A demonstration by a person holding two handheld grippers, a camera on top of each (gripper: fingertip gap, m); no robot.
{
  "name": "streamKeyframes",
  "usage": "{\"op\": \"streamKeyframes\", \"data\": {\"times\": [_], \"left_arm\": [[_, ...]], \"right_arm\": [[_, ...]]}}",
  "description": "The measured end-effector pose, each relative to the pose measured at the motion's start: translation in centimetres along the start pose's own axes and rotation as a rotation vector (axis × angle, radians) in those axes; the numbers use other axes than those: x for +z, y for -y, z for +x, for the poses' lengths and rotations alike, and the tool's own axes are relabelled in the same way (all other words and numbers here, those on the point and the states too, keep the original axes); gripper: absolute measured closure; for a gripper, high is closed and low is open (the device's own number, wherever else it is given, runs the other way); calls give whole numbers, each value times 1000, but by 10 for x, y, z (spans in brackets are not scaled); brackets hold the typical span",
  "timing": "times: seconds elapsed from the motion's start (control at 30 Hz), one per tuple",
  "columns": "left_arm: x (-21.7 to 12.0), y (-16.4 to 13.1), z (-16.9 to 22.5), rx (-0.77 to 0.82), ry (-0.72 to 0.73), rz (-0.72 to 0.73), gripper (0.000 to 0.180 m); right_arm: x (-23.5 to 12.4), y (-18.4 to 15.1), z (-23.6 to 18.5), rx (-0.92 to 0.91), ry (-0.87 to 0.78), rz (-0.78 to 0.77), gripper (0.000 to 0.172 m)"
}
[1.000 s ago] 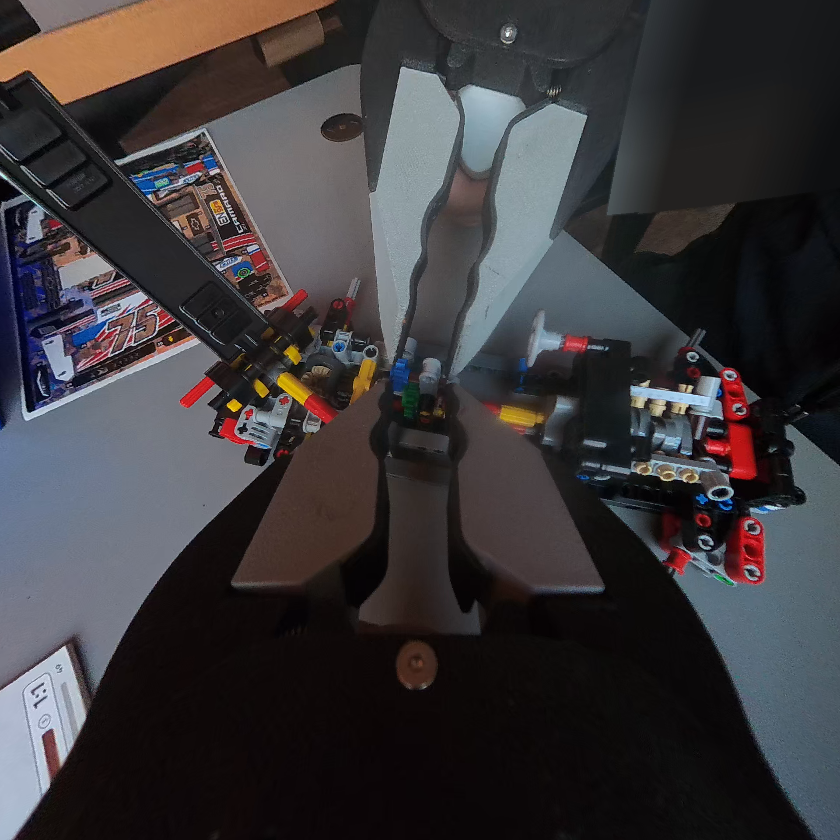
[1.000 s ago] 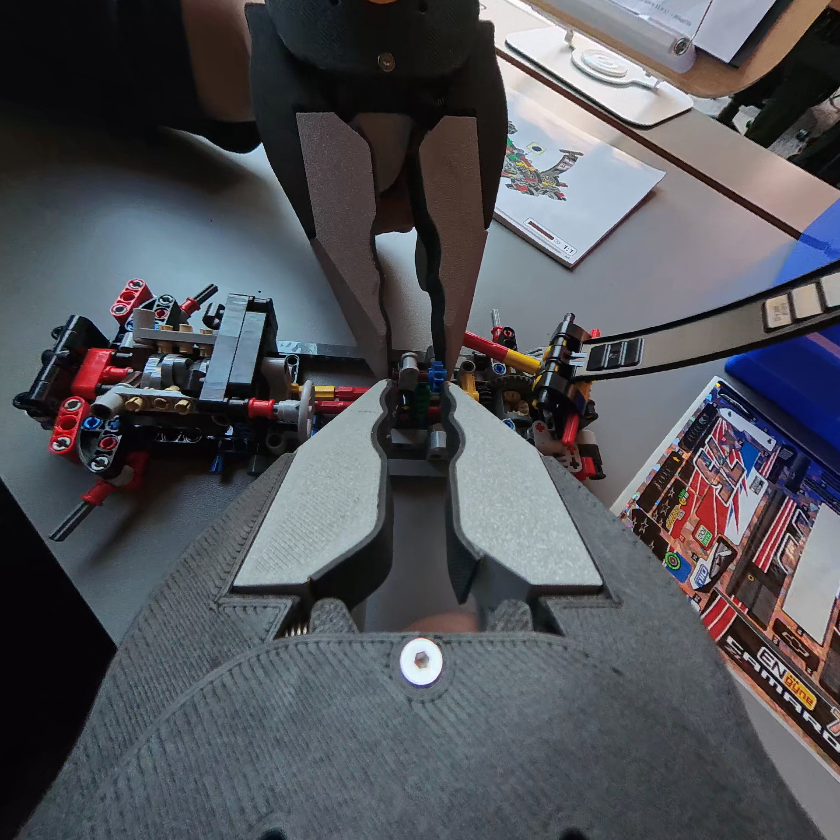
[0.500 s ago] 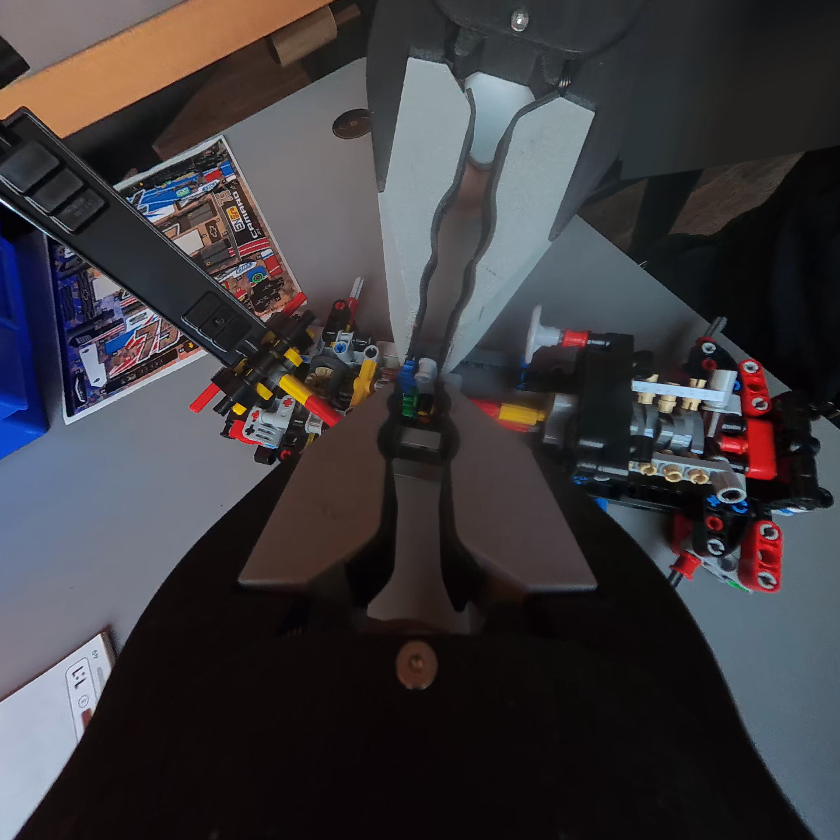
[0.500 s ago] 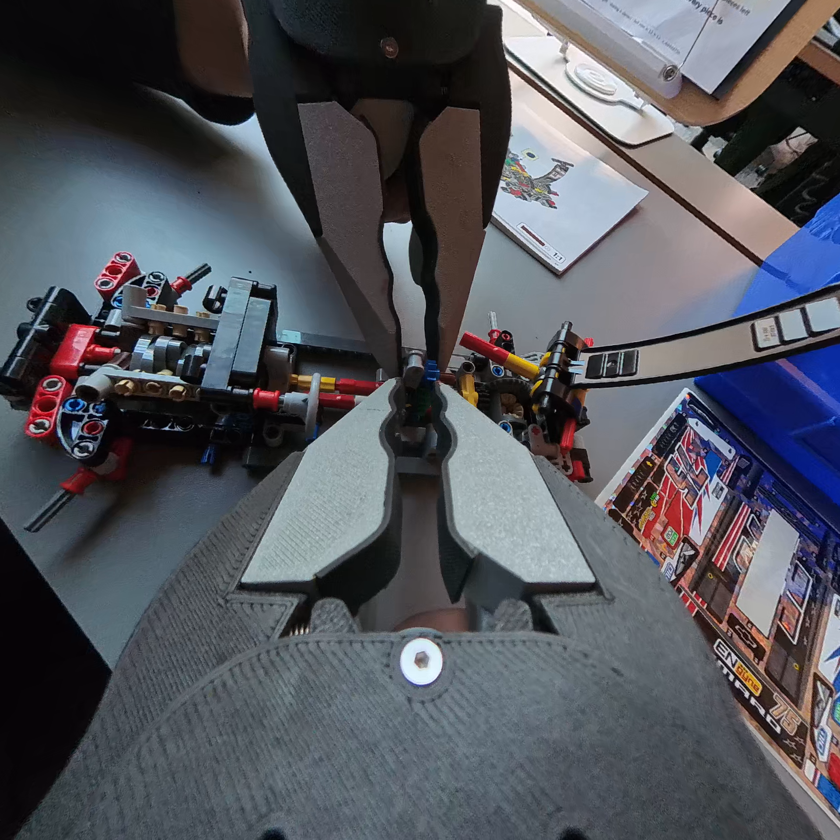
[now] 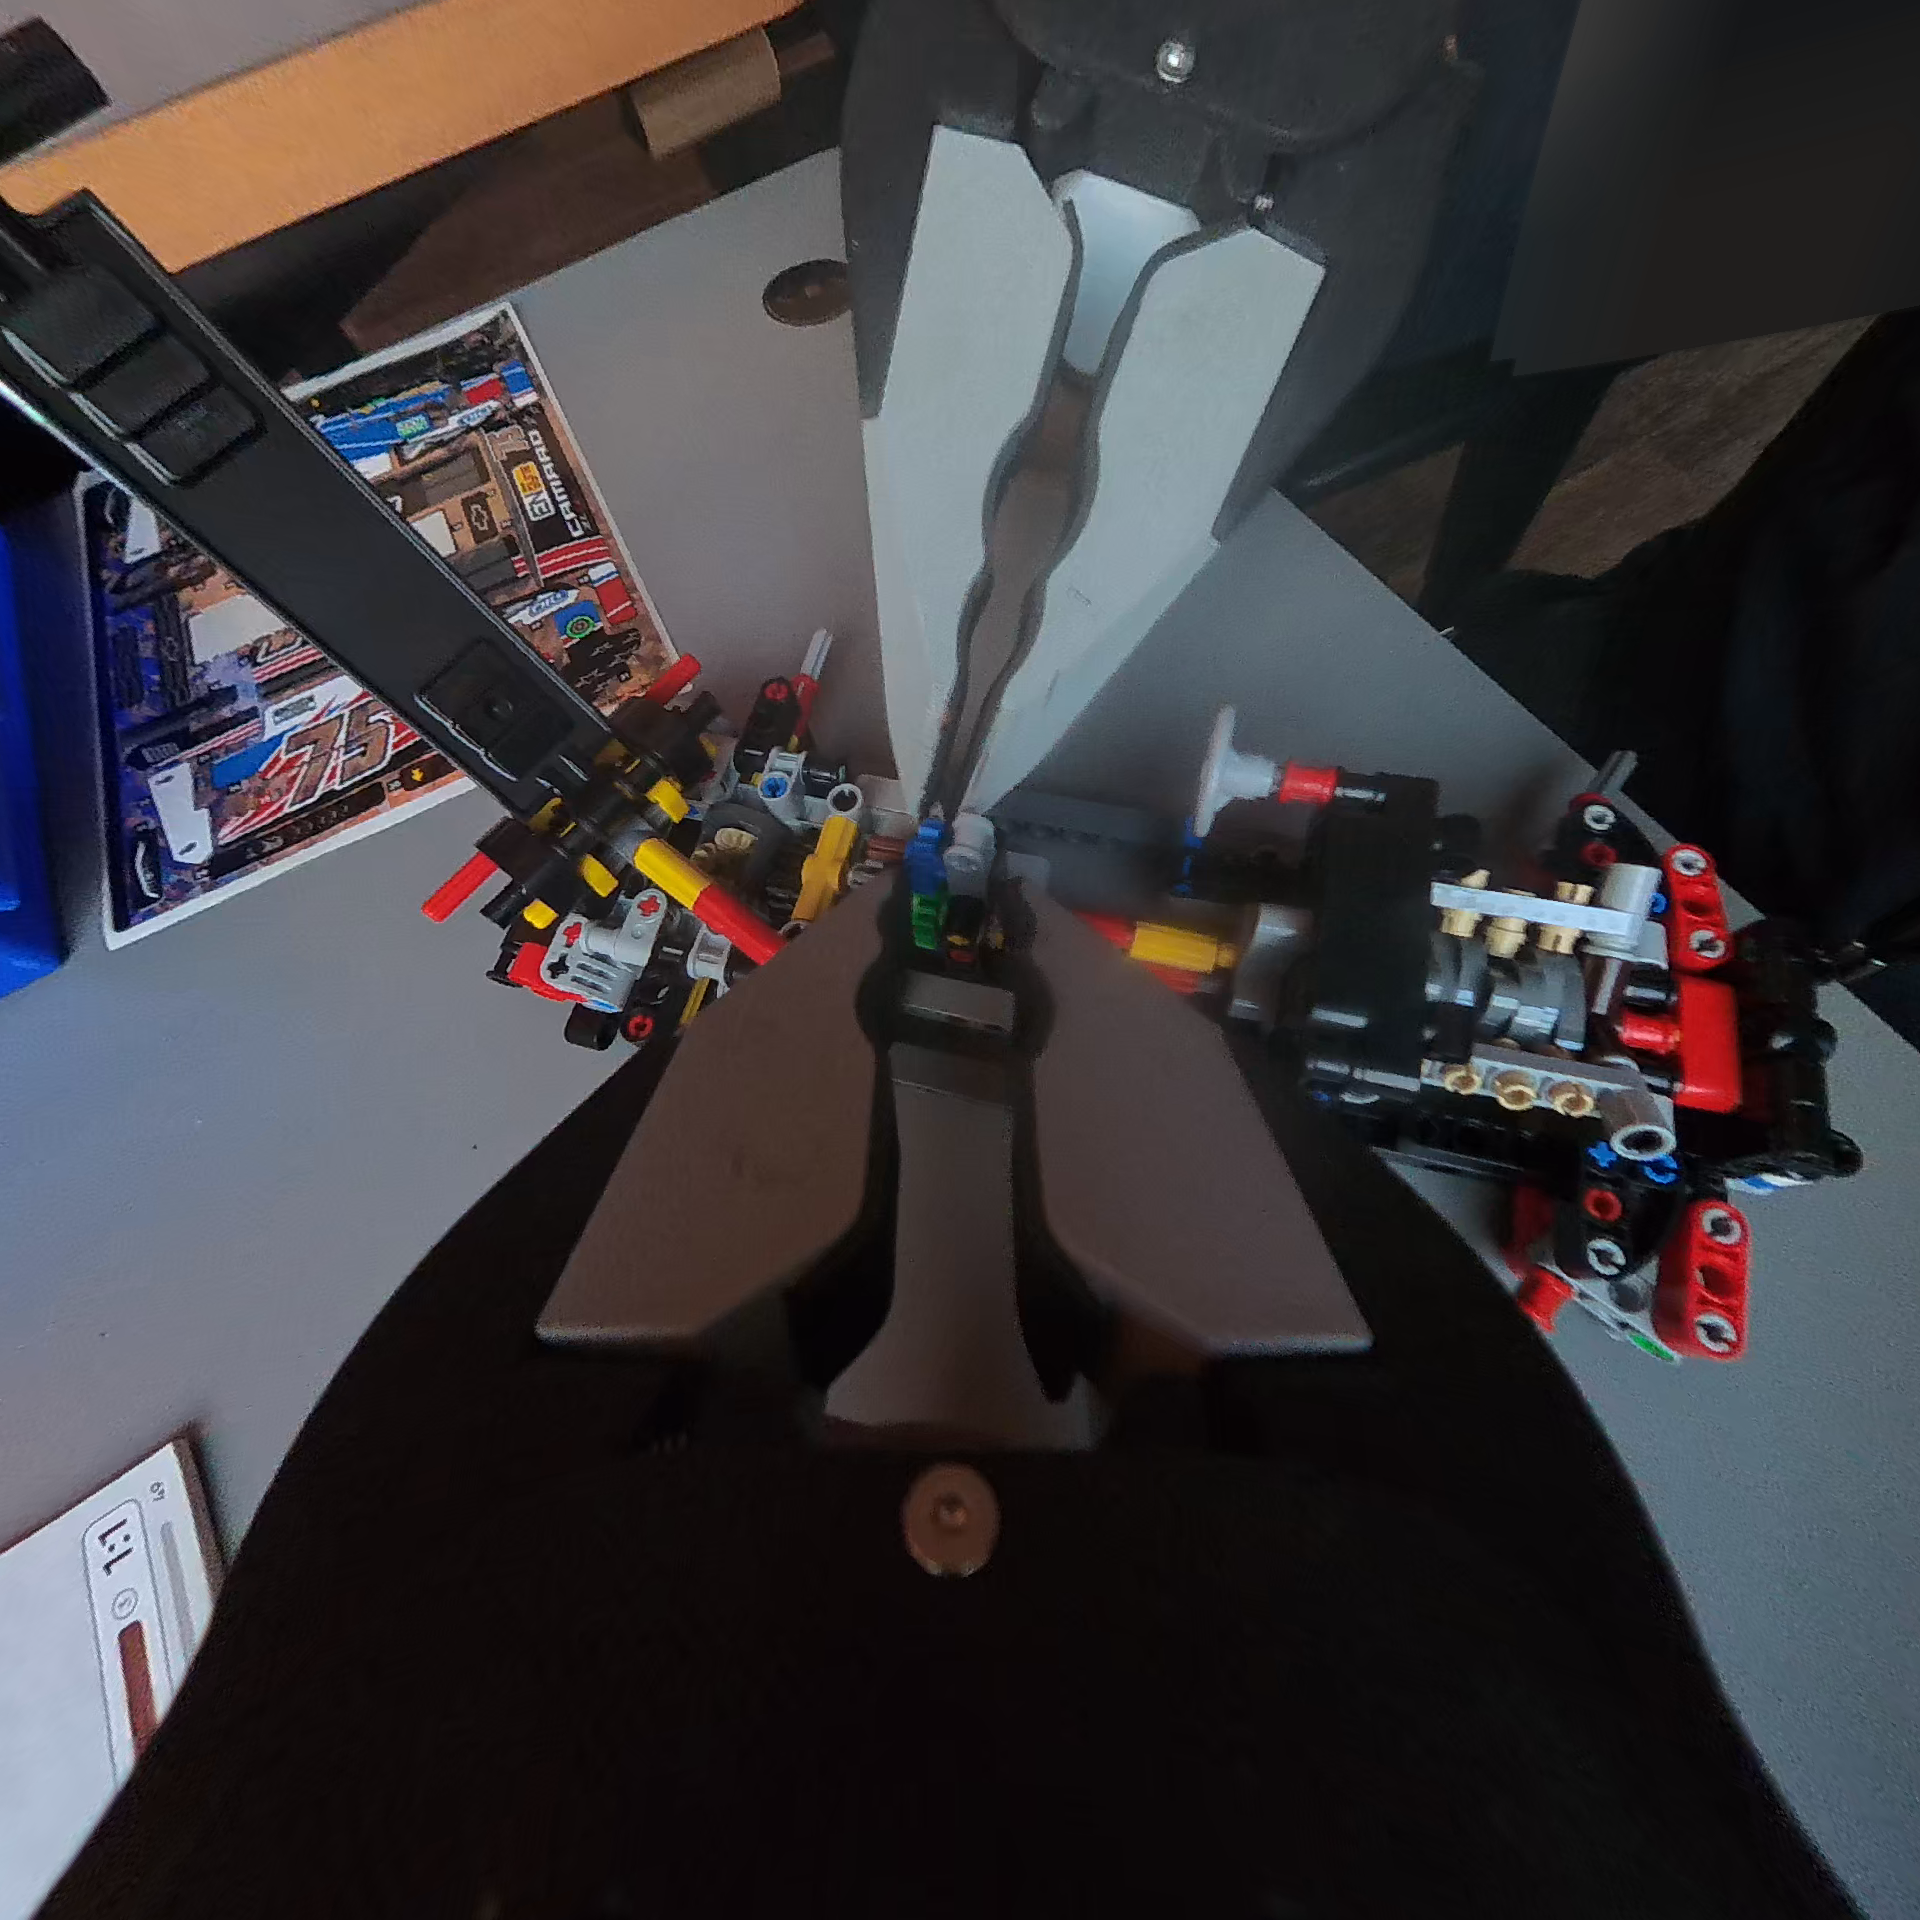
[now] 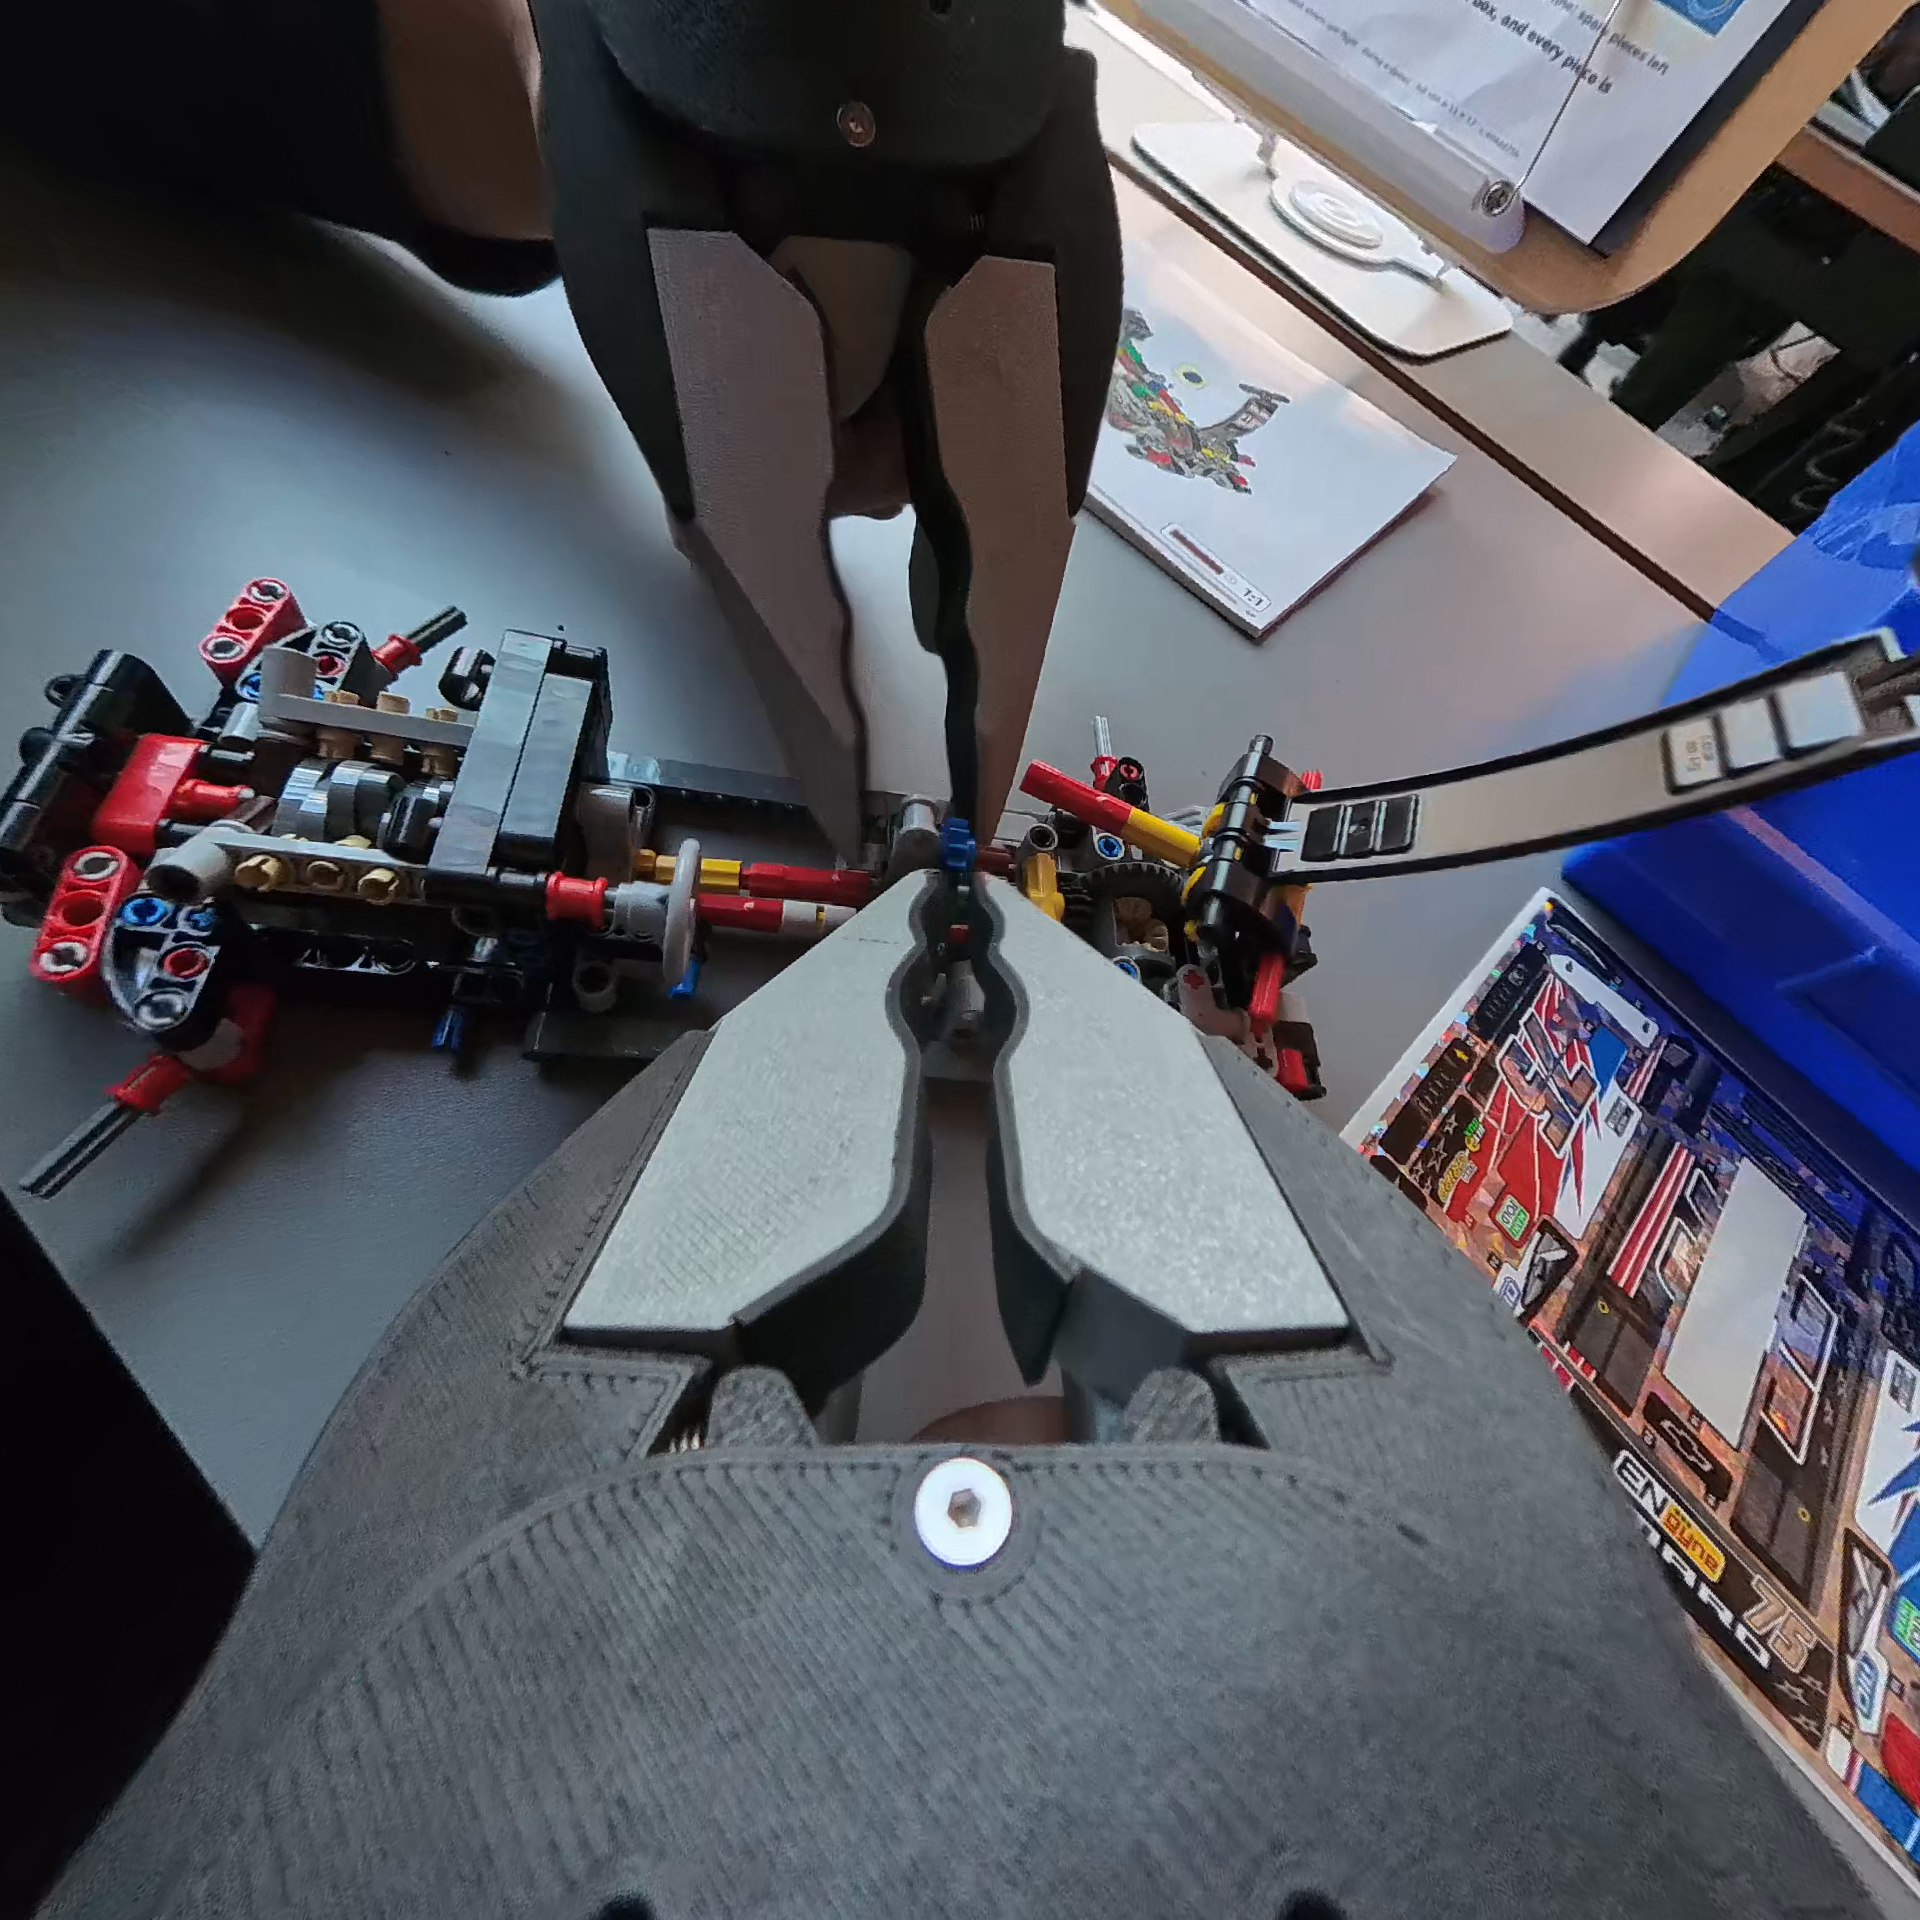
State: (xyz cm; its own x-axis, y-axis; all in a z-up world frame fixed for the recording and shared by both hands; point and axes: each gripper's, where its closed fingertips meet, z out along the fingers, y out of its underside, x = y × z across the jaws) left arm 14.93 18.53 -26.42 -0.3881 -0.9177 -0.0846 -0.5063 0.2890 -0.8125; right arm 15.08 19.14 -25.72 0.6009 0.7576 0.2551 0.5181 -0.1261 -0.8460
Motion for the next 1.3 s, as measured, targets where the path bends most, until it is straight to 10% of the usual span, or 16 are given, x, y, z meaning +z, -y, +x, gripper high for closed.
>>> {"op": "streamKeyframes", "data": {"times": [0.03, 0.2, 0.47, 1.3], "left_arm": [[-2, 0, 1, 1, -9, -4, 159], [-29, 5, -15, -88, -5, 19, 158], [-18, -9, -39, -643, -218, 33, 157], [5, 5, -26, -810, -459, 95, 172]], "right_arm": [[-2, 1, 0, 7, 6, 11, 168], [-11, 3, 8, 84, 29, 64, 167], [-6, -5, 5, 159, 118, 9, 161], [3, -11, 16, 307, 173, -30, 165]]}}
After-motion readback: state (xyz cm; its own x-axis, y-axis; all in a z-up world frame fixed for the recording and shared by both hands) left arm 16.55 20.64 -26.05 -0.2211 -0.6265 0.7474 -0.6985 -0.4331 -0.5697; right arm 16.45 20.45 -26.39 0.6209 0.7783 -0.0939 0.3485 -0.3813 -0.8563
